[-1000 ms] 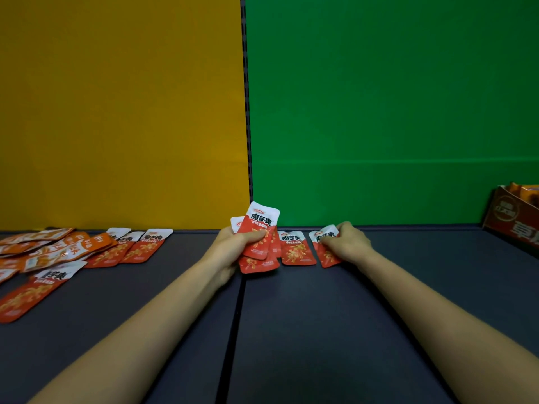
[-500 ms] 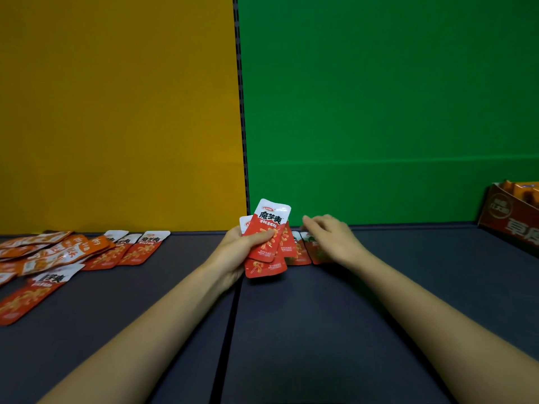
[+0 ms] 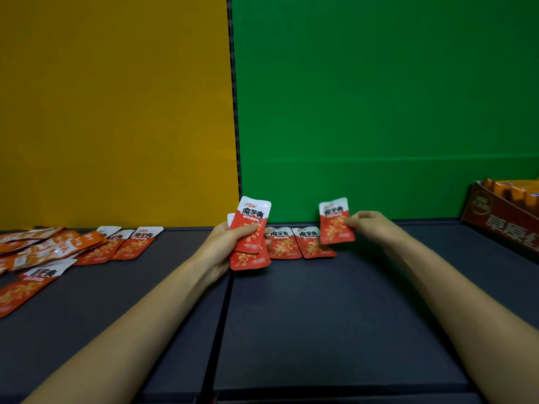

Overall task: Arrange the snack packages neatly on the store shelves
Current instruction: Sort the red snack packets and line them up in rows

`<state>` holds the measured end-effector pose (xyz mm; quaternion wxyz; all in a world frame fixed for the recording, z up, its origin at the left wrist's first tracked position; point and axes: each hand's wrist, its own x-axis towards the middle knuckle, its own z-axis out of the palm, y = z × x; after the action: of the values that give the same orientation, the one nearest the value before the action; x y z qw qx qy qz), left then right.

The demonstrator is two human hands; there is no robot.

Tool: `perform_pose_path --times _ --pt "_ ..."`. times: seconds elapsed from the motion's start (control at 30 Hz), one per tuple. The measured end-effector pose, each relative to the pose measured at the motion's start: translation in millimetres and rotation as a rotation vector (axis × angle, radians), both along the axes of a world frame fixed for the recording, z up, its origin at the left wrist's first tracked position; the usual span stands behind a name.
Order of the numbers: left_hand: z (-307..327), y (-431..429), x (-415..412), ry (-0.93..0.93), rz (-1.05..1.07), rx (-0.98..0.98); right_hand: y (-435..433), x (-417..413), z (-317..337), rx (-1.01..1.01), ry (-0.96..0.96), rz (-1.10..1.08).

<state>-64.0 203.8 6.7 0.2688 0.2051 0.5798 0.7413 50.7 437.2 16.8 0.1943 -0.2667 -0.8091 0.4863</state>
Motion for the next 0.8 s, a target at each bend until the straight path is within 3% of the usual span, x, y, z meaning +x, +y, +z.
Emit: perform_pose_path --times 0.23,0.53,0.6,0.7,0.8 --pt "-3.3 3.7 2.4 0.019 -0.046 -0.052 16.2 7.3 -11.5 0.052 -0.203 -0.001" --pt "-3.6 2.0 7.1 -0.080 -0.080 -0.020 11.9 6.8 -15.0 0.391 -0.409 -0.063" --pt "-3.6 2.8 10.3 -0.074 -0.072 -0.022 9.8 7.4 -15.9 0.458 -0.369 -0.115" --pt "-1.2 3.7 16.7 -0.052 -0.042 -0.023 -3.1 9.3 -9.7 0.495 -0.142 -0.170" --pt "-0.5 5.0 25.4 -0.033 -0.057 -0.008 -32.8 9.8 -1.6 0.369 -0.021 0.027"
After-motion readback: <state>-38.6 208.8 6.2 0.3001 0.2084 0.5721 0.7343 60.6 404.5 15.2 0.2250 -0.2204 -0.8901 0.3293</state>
